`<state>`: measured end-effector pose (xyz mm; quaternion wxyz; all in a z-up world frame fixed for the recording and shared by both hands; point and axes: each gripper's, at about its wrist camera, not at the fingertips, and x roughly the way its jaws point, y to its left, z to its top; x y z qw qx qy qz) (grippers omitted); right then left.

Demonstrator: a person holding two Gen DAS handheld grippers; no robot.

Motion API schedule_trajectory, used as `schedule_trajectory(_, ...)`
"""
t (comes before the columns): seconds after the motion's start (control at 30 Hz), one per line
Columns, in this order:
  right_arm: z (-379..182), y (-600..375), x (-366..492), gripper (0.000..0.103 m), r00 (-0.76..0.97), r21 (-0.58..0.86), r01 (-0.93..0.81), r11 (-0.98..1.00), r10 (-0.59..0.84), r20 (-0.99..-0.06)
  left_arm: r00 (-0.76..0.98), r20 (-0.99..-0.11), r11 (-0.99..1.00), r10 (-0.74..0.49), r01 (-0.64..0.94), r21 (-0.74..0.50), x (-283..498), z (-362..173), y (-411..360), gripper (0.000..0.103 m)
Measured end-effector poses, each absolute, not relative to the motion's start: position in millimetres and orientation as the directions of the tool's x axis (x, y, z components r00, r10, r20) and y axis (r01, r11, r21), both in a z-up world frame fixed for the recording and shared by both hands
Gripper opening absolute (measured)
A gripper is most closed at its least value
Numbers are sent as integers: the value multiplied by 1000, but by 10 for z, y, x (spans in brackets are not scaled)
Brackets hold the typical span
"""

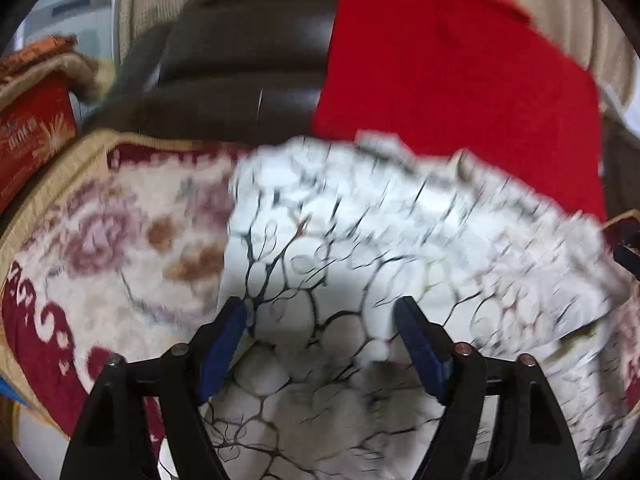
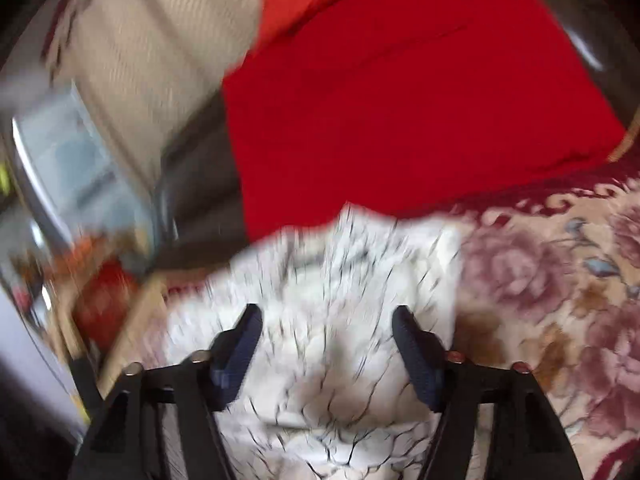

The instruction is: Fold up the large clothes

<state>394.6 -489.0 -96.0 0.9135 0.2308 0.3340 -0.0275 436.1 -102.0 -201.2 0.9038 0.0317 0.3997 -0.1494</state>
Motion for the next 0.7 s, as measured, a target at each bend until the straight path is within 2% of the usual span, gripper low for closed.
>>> schedule_trajectory(0.03,-1123,-4834,4020,39,711,370,216,903,114,-694,618,-748,954,-241,291,-67,4388,-2080,-1009,86)
schedule_trajectory(0.13,-1573,-4816,4169,36,568,310,266,913,111,-816,621,-741,953,-257,291,-87,4377,-2078,-966,88)
schedule_trajectory(0.4,-1168,-4777,3799,40,707,400,192,896,157,-690,754,-619,966,-220,256,-31,4146,-1784,-890,87)
schedule_trajectory(0.47,-1217,-4740,3839,39,672,354,202,913,133,-728,732,-653,969,-194,248,-10,4203,-1872,-905,88)
schedule_trajectory(0.5,-1335,-4722,3896,39,621,312,230,922,108,-776,705,-685,969,-184,246,-8,4279,-1940,-916,88)
schedule_trajectory(0.57,-1544,-4707,4042,39,543,310,244,919,135,-828,642,-742,967,-194,251,-35,4371,-2073,-902,88)
schedule_trajectory(0.7,-1331,-4761,3898,39,595,382,236,893,178,-784,647,-726,966,-232,239,-96,4353,-1962,-744,88)
